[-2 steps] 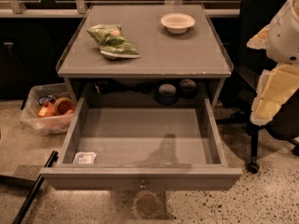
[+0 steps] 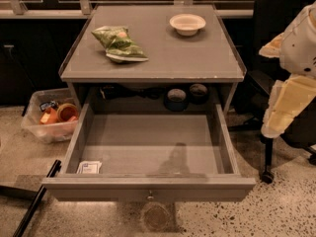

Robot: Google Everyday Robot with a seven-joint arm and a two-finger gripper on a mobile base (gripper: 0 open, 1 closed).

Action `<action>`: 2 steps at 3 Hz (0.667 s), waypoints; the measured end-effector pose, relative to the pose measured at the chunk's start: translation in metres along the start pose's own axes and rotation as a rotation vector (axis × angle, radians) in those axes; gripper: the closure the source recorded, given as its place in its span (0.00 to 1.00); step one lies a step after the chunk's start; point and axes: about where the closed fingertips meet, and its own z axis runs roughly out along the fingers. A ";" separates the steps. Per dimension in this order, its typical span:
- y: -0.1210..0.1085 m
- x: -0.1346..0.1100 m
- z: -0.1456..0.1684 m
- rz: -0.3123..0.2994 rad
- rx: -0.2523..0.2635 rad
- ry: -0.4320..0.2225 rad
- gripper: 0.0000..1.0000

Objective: Close top drawer

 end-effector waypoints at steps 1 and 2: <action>0.016 0.002 0.025 0.020 -0.025 -0.051 0.00; 0.040 0.009 0.066 0.058 -0.091 -0.106 0.00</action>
Offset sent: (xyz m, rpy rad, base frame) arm -0.0369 0.0207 -0.1364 0.2366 0.1536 -0.0209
